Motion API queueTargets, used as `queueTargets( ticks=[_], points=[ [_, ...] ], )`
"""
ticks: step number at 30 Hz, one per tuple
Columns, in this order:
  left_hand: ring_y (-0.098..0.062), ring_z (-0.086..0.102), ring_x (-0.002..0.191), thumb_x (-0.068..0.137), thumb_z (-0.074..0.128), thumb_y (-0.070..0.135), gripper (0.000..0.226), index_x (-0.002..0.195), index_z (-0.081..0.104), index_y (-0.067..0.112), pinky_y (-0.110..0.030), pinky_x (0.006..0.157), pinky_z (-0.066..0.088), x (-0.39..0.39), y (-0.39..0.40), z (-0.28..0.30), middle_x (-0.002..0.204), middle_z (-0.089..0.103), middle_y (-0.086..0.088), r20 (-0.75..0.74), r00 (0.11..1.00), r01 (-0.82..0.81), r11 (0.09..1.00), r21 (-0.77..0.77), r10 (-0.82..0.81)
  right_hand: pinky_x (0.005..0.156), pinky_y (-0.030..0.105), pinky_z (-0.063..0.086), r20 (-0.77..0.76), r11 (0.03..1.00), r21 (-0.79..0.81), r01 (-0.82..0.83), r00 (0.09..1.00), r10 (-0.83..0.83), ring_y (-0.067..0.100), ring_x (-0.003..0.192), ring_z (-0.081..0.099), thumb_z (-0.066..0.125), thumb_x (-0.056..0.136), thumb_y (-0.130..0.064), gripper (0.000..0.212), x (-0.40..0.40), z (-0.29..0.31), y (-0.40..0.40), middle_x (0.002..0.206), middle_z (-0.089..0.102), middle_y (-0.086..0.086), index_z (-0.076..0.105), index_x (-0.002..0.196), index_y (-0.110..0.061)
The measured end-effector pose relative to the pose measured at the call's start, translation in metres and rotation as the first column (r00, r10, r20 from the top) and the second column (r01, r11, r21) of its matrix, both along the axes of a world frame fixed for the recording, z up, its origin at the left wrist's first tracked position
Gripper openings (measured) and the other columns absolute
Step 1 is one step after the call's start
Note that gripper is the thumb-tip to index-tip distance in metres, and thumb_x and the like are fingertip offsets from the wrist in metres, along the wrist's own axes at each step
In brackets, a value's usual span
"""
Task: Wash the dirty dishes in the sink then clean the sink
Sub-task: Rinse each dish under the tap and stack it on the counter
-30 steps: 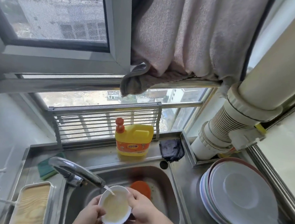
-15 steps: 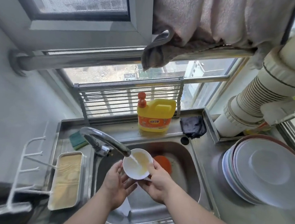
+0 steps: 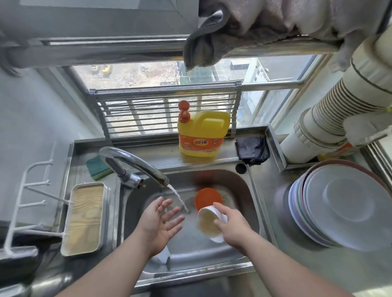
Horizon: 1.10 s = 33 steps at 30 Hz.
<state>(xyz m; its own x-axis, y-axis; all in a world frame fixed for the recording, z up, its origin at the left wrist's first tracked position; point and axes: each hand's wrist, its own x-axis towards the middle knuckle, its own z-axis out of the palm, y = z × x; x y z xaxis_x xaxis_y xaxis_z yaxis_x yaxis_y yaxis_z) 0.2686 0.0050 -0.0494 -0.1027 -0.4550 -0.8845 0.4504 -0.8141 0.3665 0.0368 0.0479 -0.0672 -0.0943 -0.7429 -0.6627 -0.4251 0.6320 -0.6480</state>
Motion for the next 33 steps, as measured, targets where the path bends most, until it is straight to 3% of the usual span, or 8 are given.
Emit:
queueTargets(
  ticks=[3, 10, 13, 16, 21, 24, 28, 33],
  points=[
    [-0.036, 0.069, 0.11, 0.109, 0.048, 0.046, 0.036, 0.124, 0.066, 0.018, -0.044, 0.083, 0.054, -0.003, -0.001, -0.004, 0.122, 0.07, -0.014, 0.075, 0.997, -0.026, 1.0, 0.009, 0.026, 0.113, 0.032, 0.042, -0.16, 0.989, -0.026, -0.146, 0.977, 0.14, 0.02, 0.131, 0.052, 0.074, 0.095, -0.026, 0.066, 0.003, -0.002, 0.003, 0.142, 0.042, -0.005, 0.048, 0.153, -0.043],
    [-0.02, 0.067, 0.074, 0.103, 0.068, 0.018, 0.015, 0.118, 0.068, 0.02, -0.035, 0.071, 0.056, 0.002, 0.007, -0.022, 0.082, 0.07, -0.003, 0.316, 0.94, 0.146, 0.989, -0.022, -0.131, 0.098, 0.035, 0.048, -0.335, 0.974, -0.211, -0.083, 0.942, 0.008, 0.019, 0.111, 0.049, 0.08, 0.09, -0.035, 0.073, 0.004, 0.002, 0.007, 0.12, 0.037, -0.012, 0.042, 0.151, -0.047],
    [-0.017, 0.063, 0.066, 0.105, 0.064, 0.025, 0.011, 0.114, 0.069, 0.021, -0.034, 0.066, 0.055, 0.001, 0.008, -0.023, 0.064, 0.062, 0.002, 0.315, 0.942, 0.124, 0.992, -0.012, -0.114, 0.096, 0.033, 0.048, -0.234, 0.973, -0.228, 0.033, 0.968, -0.088, 0.016, 0.108, 0.053, 0.081, 0.088, -0.035, 0.071, 0.005, 0.003, 0.001, 0.125, 0.041, -0.011, 0.044, 0.149, -0.046],
    [-0.02, 0.064, 0.072, 0.109, 0.054, 0.014, 0.02, 0.121, 0.066, 0.023, -0.036, 0.069, 0.055, 0.0, 0.008, -0.021, 0.084, 0.067, -0.005, 0.307, 0.941, 0.153, 0.988, -0.023, -0.139, 0.099, 0.04, 0.052, 0.02, 0.962, -0.129, 0.242, 0.97, -0.241, 0.018, 0.112, 0.058, 0.075, 0.093, -0.026, 0.066, 0.014, 0.001, -0.008, 0.13, 0.054, -0.005, 0.045, 0.15, -0.041],
    [-0.029, 0.068, 0.111, 0.106, 0.06, 0.042, 0.027, 0.132, 0.06, 0.038, -0.043, 0.093, 0.057, -0.003, 0.005, -0.004, 0.126, 0.071, -0.002, 0.255, 0.949, 0.211, 0.974, -0.077, -0.185, 0.079, 0.047, 0.063, 0.486, 0.848, 0.278, 0.451, 0.696, -0.529, 0.034, 0.108, 0.063, 0.049, 0.111, -0.029, 0.027, 0.051, 0.009, -0.031, 0.131, 0.062, 0.009, 0.066, 0.124, -0.045],
    [-0.029, 0.07, 0.114, 0.099, 0.057, 0.064, 0.043, 0.126, 0.071, 0.034, -0.043, 0.094, 0.056, 0.001, 0.0, 0.002, 0.118, 0.078, -0.004, 0.089, 0.988, 0.135, 0.987, -0.088, -0.127, 0.069, 0.04, 0.06, 0.532, 0.813, 0.408, 0.415, 0.616, -0.581, 0.033, 0.093, 0.066, 0.045, 0.111, -0.037, 0.031, 0.07, 0.014, -0.043, 0.122, 0.069, 0.009, 0.073, 0.107, -0.05],
    [-0.026, 0.074, 0.101, 0.095, 0.066, 0.052, 0.04, 0.128, 0.071, 0.03, -0.035, 0.077, 0.06, 0.009, -0.004, 0.005, 0.117, 0.078, -0.008, 0.057, 0.996, 0.077, 0.986, -0.147, -0.069, 0.076, 0.038, 0.057, 0.533, 0.822, 0.463, 0.332, 0.636, -0.558, 0.03, 0.084, 0.068, 0.056, 0.104, -0.04, 0.024, 0.081, 0.011, -0.049, 0.098, 0.077, 0.005, 0.077, 0.096, -0.046],
    [-0.021, 0.078, 0.083, 0.095, 0.067, 0.039, 0.028, 0.122, 0.072, 0.033, -0.031, 0.065, 0.059, 0.012, -0.008, 0.003, 0.116, 0.079, -0.005, 0.106, 0.993, 0.072, 0.989, -0.127, -0.059, 0.07, 0.033, 0.056, 0.458, 0.804, 0.548, 0.231, 0.721, -0.52, 0.031, 0.072, 0.069, 0.044, 0.102, -0.063, 0.054, 0.069, 0.008, -0.045, 0.084, 0.076, 0.014, 0.068, 0.12, -0.018]
  ],
)
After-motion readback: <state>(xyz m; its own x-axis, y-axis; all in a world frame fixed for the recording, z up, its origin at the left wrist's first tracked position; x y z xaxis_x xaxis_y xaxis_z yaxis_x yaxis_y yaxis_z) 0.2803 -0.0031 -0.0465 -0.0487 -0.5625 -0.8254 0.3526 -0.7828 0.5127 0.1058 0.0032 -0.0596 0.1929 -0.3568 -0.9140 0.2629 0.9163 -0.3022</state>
